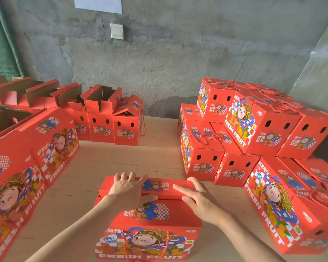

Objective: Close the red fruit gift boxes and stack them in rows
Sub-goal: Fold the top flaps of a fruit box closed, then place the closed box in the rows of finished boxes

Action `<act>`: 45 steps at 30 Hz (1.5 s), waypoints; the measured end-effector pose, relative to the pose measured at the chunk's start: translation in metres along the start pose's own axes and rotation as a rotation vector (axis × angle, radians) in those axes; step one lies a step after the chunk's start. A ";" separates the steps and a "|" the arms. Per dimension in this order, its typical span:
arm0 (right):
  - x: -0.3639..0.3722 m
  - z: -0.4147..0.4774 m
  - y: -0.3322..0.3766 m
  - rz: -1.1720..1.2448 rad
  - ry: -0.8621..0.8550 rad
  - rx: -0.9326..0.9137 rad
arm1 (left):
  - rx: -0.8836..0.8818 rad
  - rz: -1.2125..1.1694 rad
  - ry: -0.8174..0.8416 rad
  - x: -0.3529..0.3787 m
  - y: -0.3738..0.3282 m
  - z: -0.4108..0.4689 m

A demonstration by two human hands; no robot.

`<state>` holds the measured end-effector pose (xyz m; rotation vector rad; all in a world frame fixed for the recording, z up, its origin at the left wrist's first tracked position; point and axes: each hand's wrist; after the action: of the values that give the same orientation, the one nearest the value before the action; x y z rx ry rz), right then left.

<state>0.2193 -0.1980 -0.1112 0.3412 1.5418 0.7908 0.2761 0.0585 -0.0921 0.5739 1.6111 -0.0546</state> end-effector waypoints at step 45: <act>0.035 -0.094 0.054 0.436 -0.446 0.611 | -0.694 -1.560 0.225 0.051 -0.066 -0.046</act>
<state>0.1109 -0.1627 -0.1063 1.2499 1.2615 0.4993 0.2076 0.0348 -0.1532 -1.3081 1.7808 -0.5618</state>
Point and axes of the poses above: each hand's wrist, its own z-axis towards the middle knuckle, its own x-axis out of the palm, y = z × x, and after that the axes turned 15 degrees about z, right-handed
